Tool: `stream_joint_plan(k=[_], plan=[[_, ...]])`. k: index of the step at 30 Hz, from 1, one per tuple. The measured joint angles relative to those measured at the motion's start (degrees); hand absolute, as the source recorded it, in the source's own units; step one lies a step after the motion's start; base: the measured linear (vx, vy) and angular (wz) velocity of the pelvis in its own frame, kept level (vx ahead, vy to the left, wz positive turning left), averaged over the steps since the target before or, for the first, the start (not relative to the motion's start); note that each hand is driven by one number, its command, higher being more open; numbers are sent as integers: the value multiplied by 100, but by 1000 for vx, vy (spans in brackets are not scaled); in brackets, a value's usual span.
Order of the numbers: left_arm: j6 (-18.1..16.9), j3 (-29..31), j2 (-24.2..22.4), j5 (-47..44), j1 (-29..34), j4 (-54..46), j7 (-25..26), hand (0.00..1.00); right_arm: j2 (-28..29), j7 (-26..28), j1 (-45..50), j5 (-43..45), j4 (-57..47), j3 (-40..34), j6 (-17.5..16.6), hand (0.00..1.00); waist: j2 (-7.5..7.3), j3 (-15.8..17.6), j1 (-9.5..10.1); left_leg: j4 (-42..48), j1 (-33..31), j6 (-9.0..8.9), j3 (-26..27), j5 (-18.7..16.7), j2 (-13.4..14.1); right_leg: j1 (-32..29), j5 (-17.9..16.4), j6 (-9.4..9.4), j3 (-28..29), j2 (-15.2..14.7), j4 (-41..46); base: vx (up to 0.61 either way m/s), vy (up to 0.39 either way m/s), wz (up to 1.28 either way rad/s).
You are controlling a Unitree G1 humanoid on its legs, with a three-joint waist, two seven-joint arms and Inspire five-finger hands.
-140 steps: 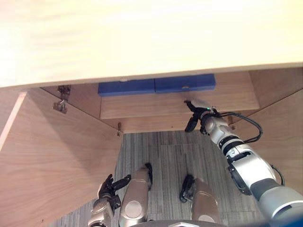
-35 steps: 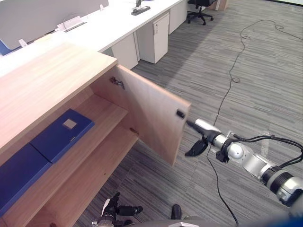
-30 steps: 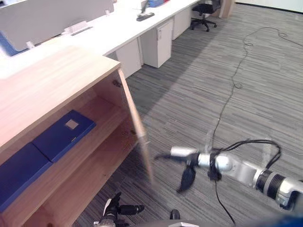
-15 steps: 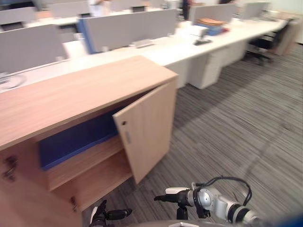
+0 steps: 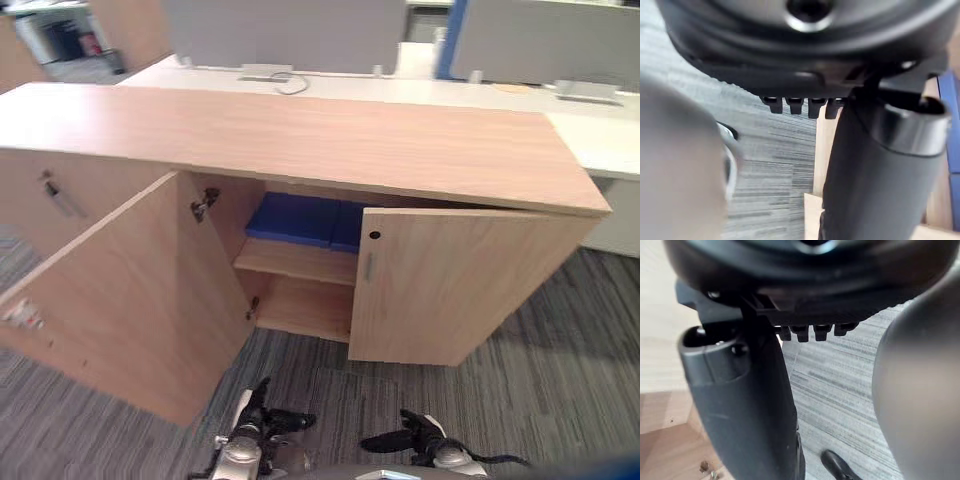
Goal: Walk over to the cabinet, pick up the folder, carry it to the office cabinet, place the folder inside the office cabinet, then close the office cabinet door
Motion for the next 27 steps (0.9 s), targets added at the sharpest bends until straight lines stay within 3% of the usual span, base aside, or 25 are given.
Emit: stream_joint_plan(k=[1,2,3,4,5,6,7,8,9,11,12,13,14,17,22,27], plan=[[-1,83,-55,-123,-19,-98,185,100,25,-34,40,148,64,-236,-26,100,-160,20,30,-326,-70,185,734,346,179,-14,56,-121,-316,-14,-142,13,-327,159],[3,109,-69,-135,-7,-121,299,100,24,-45,25,174,132,-321,-40,100,-186,44,62,-80,-173,196,1357,243,323,-1,112,-176,-427,20,-207,32,-362,123],[55,72,-32,-181,-79,-119,435,100,11,-79,24,190,169,-467,-54,100,-190,140,25,811,-297,293,2423,-145,431,199,130,-190,-741,25,-253,14,-293,116],[50,-29,5,-180,-37,-127,500,100,-2,-106,82,345,155,-672,-27,100,-176,165,-42,992,-295,440,2965,-182,474,275,147,-223,-894,84,-192,7,-277,140],[37,-211,61,-180,11,-158,535,100,-37,-122,92,350,149,-789,-28,100,-123,160,-68,800,-243,449,3019,-58,482,245,209,-338,-910,132,12,-24,-212,130],[-16,-441,118,-193,4,-153,519,100,-69,-114,128,340,129,-788,-75,100,44,192,-97,-14,2,223,2855,321,491,-27,249,-571,-841,215,165,-49,-71,108],[-58,-453,246,-224,14,-150,439,100,-9,-90,106,340,136,-798,-164,100,-185,147,-124,179,9,238,3063,129,311,-43,556,-352,-822,4,-586,-64,-40,102],[-52,-512,282,-318,-8,3,302,100,1,-51,130,341,140,-857,-211,100,-66,206,-186,1076,6,341,3395,-459,443,128,620,-371,-1083,40,-722,-77,5,81],[-51,-609,314,-343,52,92,163,100,15,-38,168,356,128,-1096,-204,100,-40,204,-193,1605,152,312,3671,-830,512,213,653,-349,-1204,8,-849,-39,11,81],[-81,-889,319,-369,100,308,-176,100,-50,-28,162,362,135,-1441,-163,100,160,166,-261,1082,832,134,4147,-1282,510,378,813,-284,-1586,16,-1161,-13,63,91],[-78,-1011,334,-384,86,421,-334,100,-51,-30,166,373,137,-1543,-159,100,230,122,-270,612,951,177,4236,-1281,412,421,870,-253,-1774,22,-1284,-13,67,104],[-79,-1073,384,-406,55,477,-526,100,-31,-23,169,375,142,-1702,-149,100,191,131,-277,161,1082,264,4218,-1213,274,519,944,-214,-1920,8,-1455,-2,58,86],[-81,-1094,457,-428,41,505,-784,100,48,0,185,405,151,-1699,-134,100,69,121,-214,-424,1321,276,4180,-886,20,609,1095,-193,-2003,-79,-1653,5,31,53],[-78,-1016,529,-561,88,689,-1005,100,62,51,201,581,146,-1693,-148,100,72,85,-251,-1191,1713,355,4084,-507,-302,783,1181,-97,-2097,-212,-1790,31,37,25],[-75,-503,569,-1084,263,801,-1017,100,58,83,250,611,150,-1687,-151,100,53,67,-228,-1964,2124,395,3881,-123,-492,1012,1271,-8,-2245,-229,-1923,12,13,23],[-78,-24,558,-1799,465,735,-969,100,84,138,265,807,151,-1667,-186,100,28,90,-223,-2248,2369,407,3872,-16,-495,1141,1366,-19,-2221,-180,-1986,-6,12,3]])
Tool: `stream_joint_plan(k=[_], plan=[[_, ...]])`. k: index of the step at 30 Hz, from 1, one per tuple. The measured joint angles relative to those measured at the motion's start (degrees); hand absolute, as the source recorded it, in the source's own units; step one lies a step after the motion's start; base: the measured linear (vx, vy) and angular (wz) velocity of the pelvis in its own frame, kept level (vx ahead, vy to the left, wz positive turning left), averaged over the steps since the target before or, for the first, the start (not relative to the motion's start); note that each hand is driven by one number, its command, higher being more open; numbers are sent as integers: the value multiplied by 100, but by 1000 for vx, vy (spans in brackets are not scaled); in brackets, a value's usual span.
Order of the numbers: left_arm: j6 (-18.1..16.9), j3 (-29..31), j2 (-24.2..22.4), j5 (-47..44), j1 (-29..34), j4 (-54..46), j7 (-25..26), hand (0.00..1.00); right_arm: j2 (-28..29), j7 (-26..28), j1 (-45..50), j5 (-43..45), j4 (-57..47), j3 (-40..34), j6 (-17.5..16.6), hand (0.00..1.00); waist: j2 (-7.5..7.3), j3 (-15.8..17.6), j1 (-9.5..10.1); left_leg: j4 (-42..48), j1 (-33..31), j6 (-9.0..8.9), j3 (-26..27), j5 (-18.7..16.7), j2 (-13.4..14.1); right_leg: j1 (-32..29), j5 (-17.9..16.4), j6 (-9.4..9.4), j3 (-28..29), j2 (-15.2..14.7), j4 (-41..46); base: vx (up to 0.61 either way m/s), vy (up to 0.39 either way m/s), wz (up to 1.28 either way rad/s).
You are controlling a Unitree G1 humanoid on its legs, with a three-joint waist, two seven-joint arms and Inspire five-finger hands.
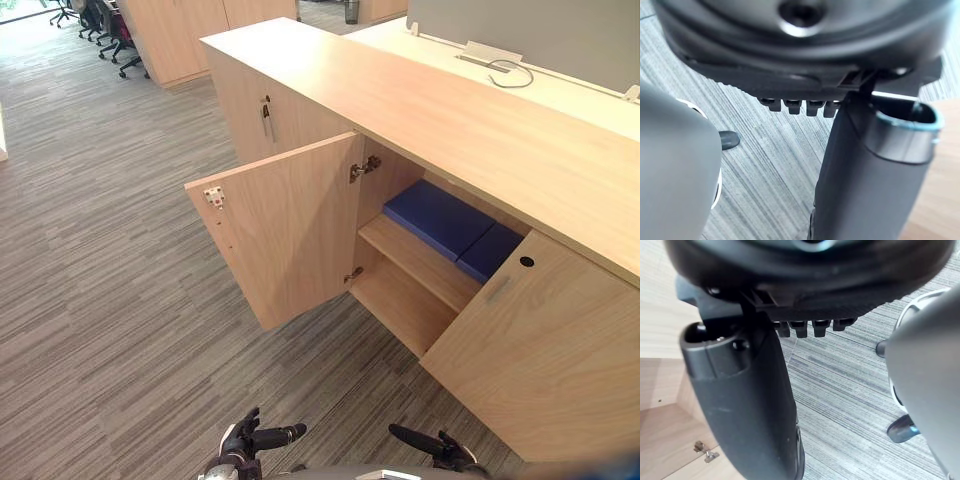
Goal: Walk over to the cabinet, pick up the folder, carry it to the office cabinet, place the folder inside the office cabinet, then close the office cabinet door
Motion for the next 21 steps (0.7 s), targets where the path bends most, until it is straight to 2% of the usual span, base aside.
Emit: stream_joint_plan(k=[6,8,9,11,13,14,15,16,17,18,19,20,21], plan=[[38,818,-208,-469,348,-836,92,100,-61,55,116,5,-72,4,-36,100,-10,33,-12,-172,51,18,39,39,-57,-6,70,31,36,1,-157,-3,14,-4],[73,1196,-189,-597,307,-1207,240,100,-61,60,117,0,-131,10,-33,100,-29,86,-16,117,-151,33,22,-53,-40,-66,82,31,36,-20,-160,-31,-8,6],[83,1362,-182,-595,251,-1386,312,100,-63,91,112,-1,-133,5,-28,100,-41,138,-19,574,-397,33,17,-252,17,-89,95,21,37,-27,-166,-36,-42,0],[101,1847,-172,-546,169,-1874,438,100,-174,148,106,-9,-174,-20,-18,100,47,286,16,2293,-1140,-39,20,-797,331,-37,111,5,134,18,-213,-61,-58,-17],[138,2157,-145,-421,121,-2136,519,100,-330,172,167,-14,-192,-20,16,100,138,341,23,3133,-1462,-45,0,-843,481,26,111,4,252,-6,-247,-33,29,-33],[142,2313,-94,-388,75,-2237,565,100,-434,172,250,-14,-248,-29,35,100,164,358,50,3539,-1676,-72,-55,-997,563,17,115,-2,370,-53,-274,-6,92,-43],[147,2396,-46,-335,69,-2266,580,100,-469,171,268,-21,-252,-31,42,100,208,360,58,3582,-1715,-87,-133,-1114,625,11,115,-2,446,-54,-271,7,116,-55],[186,2558,53,-180,19,-2275,614,100,-573,170,296,-24,-257,-76,66,100,299,357,52,3443,-1732,-136,-490,-1186,765,-8,116,0,597,-54,-240,11,136,-59],[237,2769,124,-139,-35,-2332,656,100,-651,175,362,-27,-261,-243,92,100,362,329,55,2994,-1679,-225,-972,-1111,862,-69,114,20,732,-67,-172,10,159,-65],[246,2907,181,-82,-56,-2405,715,100,-711,172,395,-27,-260,-293,109,100,437,287,55,2501,-1572,-275,-1330,-836,925,-144,89,110,833,-51,-116,11,222,-61],[261,3032,325,-63,-106,-2413,746,100,-754,165,416,-29,-246,-303,119,100,393,277,90,2290,-1450,-517,-1433,-847,841,-217,62,214,976,-129,-73,17,199,-45],[271,3078,438,-62,-145,-2416,781,100,-731,179,440,-31,-251,-296,121,100,350,270,78,2136,-1415,-478,-1369,-780,763,-279,84,241,1000,-215,-64,20,226,-39],[271,3112,704,-14,-218,-2420,878,100,-630,208,495,-30,-236,-295,148,100,154,178,62,1841,-1333,-443,-1228,-649,613,-402,88,243,1022,-381,-42,34,167,-23]])
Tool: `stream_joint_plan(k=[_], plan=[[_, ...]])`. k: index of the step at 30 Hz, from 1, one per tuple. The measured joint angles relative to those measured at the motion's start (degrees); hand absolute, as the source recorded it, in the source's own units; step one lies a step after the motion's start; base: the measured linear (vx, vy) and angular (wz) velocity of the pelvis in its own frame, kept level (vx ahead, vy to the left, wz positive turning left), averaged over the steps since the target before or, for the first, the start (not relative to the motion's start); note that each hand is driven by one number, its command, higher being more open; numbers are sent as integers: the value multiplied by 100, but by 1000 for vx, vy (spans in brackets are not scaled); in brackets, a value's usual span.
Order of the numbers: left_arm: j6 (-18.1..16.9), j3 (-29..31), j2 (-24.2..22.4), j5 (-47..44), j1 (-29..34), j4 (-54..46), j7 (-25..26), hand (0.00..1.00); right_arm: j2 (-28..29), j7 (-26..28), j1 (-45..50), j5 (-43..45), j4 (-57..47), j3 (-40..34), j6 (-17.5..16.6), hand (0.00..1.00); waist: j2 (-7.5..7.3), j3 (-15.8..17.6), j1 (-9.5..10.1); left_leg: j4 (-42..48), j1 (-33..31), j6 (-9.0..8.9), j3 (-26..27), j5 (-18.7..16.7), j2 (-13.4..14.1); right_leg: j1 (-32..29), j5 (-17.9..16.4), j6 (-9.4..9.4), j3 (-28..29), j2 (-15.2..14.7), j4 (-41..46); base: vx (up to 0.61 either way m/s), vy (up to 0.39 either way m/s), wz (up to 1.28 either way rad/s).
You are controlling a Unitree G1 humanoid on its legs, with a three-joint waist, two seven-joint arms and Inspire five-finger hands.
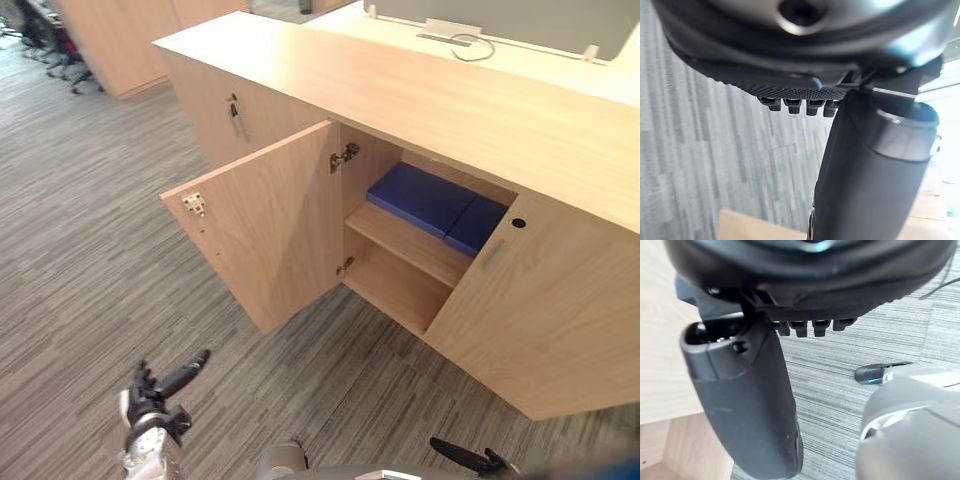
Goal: Walk over to the cabinet, pick up the folder, carry it to the office cabinet, place the folder inside the office cabinet, then close the office cabinet door
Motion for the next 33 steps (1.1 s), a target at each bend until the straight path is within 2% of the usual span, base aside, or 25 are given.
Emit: stream_joint_plan(k=[1,3,5,7,10,15,20,26,33], plan=[[8,62,181,80,-77,0,75,100,93,33,102,3,-2,-11,9,100,-106,-64,-8,-233,126,47,60,107,-121,-27,33,11,70,-109,-3,32,146,-20],[31,156,343,206,-133,-2,99,100,154,79,191,5,-1,-20,22,100,-121,-90,-9,-719,476,105,196,302,-277,21,118,93,141,-251,-32,40,109,-24],[62,171,459,331,-159,-3,101,100,168,139,241,7,-7,-79,27,100,-67,-168,-15,-1144,707,149,319,476,-410,15,153,128,238,-335,-111,34,79,-27],[65,169,567,515,-313,-2,93,100,176,202,303,7,-11,-178,32,100,92,-259,-24,-1518,878,176,363,646,-482,11,178,169,272,-371,-166,43,36,-11],[66,149,859,616,-555,7,81,100,181,243,325,10,-18,-175,40,100,156,-318,-17,-1648,1047,175,461,673,-462,45,187,167,389,-343,-156,37,4,-15],[64,-171,1562,590,-1089,321,39,100,178,287,325,19,-32,-176,26,100,106,-368,18,-1723,1234,177,632,672,-452,35,204,141,604,-336,-100,9,11,-21],[52,-936,2023,463,-1730,930,-247,100,176,306,387,27,-14,-181,25,100,142,-387,-2,-1724,1304,178,808,672,-450,-96,212,129,800,-348,44,-42,10,-19],[55,-1511,2060,7,-2201,1770,-668,100,166,332,386,40,-15,-383,13,100,207,-410,-45,-1741,1362,191,1104,685,-440,-295,219,149,1089,-338,126,-68,6,-30],[76,-2079,2122,-917,-2635,2715,-962,100,136,370,414,235,-10,-399,20,100,162,-386,-76,-1949,1598,173,1509,784,-423,-515,234,188,1431,-282,329,-63,9,-30]])
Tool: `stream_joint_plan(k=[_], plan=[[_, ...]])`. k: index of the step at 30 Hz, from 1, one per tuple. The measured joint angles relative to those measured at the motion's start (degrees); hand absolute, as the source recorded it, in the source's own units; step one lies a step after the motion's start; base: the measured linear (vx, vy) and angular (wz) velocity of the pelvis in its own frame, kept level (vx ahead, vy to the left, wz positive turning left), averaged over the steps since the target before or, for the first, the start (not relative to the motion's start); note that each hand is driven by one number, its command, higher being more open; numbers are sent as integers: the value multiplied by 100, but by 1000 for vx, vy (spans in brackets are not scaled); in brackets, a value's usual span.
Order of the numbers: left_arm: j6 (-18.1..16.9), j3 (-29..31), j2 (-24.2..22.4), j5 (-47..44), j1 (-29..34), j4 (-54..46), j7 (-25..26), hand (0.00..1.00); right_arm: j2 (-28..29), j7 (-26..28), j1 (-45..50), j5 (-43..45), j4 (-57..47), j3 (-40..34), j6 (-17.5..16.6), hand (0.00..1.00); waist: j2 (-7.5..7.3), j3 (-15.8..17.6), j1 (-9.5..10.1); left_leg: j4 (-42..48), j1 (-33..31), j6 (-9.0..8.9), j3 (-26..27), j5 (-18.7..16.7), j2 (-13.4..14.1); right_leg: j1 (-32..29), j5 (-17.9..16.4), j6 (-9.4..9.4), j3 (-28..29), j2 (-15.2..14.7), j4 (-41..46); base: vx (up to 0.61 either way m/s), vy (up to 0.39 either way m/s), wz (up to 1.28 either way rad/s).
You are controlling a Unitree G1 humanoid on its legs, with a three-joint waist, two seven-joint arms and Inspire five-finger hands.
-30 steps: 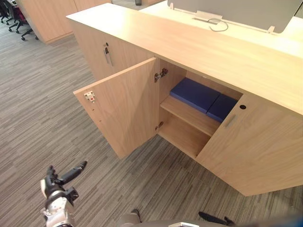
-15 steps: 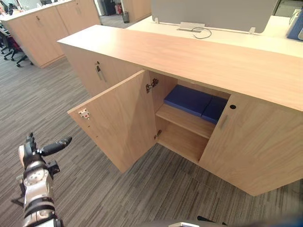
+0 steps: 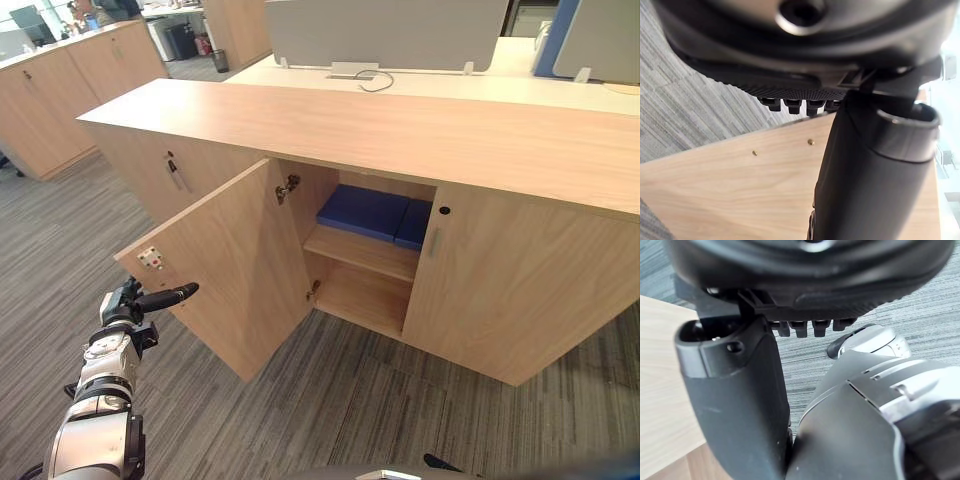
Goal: Walk over to the cabinet, pick up the folder, carry it to the office cabinet, place the folder inside the office cabinet, then close the office cabinet door
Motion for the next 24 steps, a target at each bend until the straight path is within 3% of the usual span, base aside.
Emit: stream_joint_plan(k=[8,15,17,20,23,24], plan=[[152,-141,209,-832,-316,704,-164,100,50,96,67,12,-3,6,20,100,-226,71,-4,-85,108,-30,225,21,19,-70,57,70,139,54,-16,-31,5,-13],[150,-111,228,-778,-355,730,2,100,87,105,78,74,-18,178,-11,100,-341,130,-3,-86,103,-43,313,10,17,-89,166,82,136,60,-110,-13,5,-6],[147,-372,237,-593,-351,599,155,100,88,106,91,130,-31,262,-16,100,-379,131,5,-86,80,-42,298,10,14,-89,187,86,112,50,-138,-14,1,5],[161,-1422,471,-47,32,-247,334,100,119,108,112,223,-61,286,-12,100,-440,152,53,-86,-30,-9,139,35,-15,-87,195,94,-60,-4,-159,-24,1,27],[183,-2435,846,-11,505,-1169,-12,100,152,113,207,221,-125,289,-25,100,-496,135,173,-86,-108,-11,-6,33,-58,-71,200,102,-288,-74,-146,6,10,32],[191,-3029,1042,-105,580,-1442,-287,100,114,134,206,204,-120,406,-32,100,-518,132,225,-86,-139,-3,-106,36,-109,-51,206,113,-414,-138,-111,4,21,28]])
